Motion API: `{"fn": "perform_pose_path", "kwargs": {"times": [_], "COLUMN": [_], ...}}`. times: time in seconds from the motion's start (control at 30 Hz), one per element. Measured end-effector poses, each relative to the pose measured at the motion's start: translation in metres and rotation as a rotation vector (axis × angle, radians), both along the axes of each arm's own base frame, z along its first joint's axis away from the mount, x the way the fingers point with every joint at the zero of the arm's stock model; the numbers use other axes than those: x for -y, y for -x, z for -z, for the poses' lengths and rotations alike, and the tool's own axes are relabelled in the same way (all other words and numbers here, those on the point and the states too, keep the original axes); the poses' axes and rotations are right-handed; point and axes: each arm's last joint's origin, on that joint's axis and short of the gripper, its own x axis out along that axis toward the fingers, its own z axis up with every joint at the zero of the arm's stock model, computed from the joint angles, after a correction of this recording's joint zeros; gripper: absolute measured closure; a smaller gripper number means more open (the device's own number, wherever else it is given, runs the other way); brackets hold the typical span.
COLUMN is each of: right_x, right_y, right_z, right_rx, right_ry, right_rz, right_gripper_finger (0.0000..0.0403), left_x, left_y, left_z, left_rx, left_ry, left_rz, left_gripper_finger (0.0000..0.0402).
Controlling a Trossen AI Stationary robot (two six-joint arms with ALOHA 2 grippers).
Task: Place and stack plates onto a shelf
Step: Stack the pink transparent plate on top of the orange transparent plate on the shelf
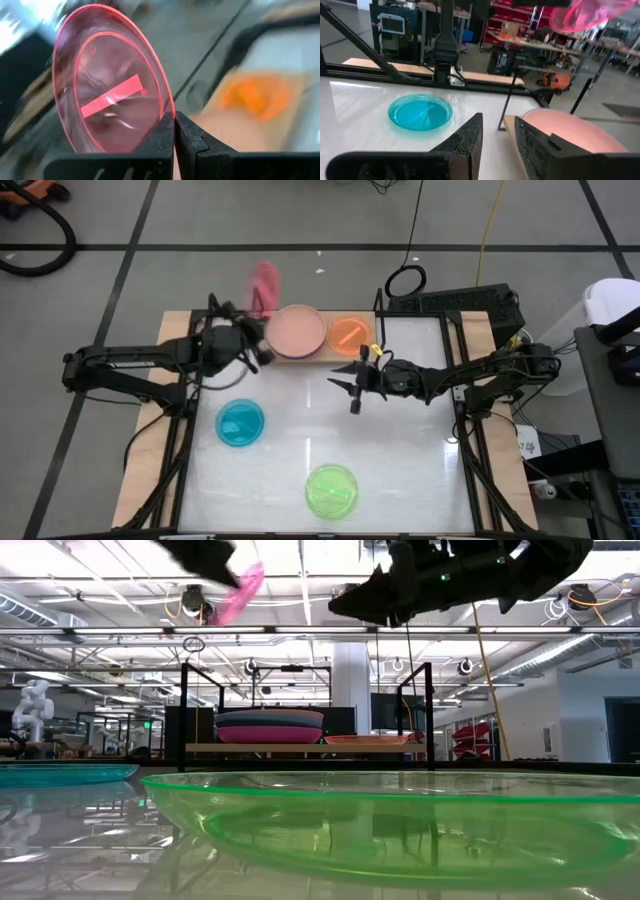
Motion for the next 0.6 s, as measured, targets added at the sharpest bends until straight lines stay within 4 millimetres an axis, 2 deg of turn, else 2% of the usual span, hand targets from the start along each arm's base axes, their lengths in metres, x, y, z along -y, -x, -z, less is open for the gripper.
{"fn": "perform_pose_path", "kwargs": {"times": [0.1,0.27,0.37,0.47,0.6], "right_x": [-0.002,-0.011,-0.017,-0.021,-0.025], "right_y": [0.004,0.026,0.039,0.046,0.052], "right_z": [-0.008,-0.042,-0.055,-0.063,-0.061], "right_rx": [0.012,0.100,0.129,0.146,0.086], "right_ry": [0.051,0.086,0.078,0.079,0.074], "right_rz": [0.003,0.028,0.004,-0.014,-0.034], "right_gripper_finger": [0.0307,0.0307,0.0307,0.0307,0.0307], "left_x": [0.001,-0.007,-0.013,-0.018,-0.022], "left_y": [-0.020,-0.051,-0.074,-0.095,-0.127], "left_z": [-0.003,0.024,0.047,0.067,0.078], "left_rx": [0.011,-0.099,-0.160,-0.232,-0.266], "left_ry": [-0.087,-0.095,-0.103,-0.113,-0.108], "left_rz": [0.146,0.222,0.314,0.352,0.396], "left_gripper_finger": [0.0401,0.0401,0.0401,0.0401,0.0401]}}
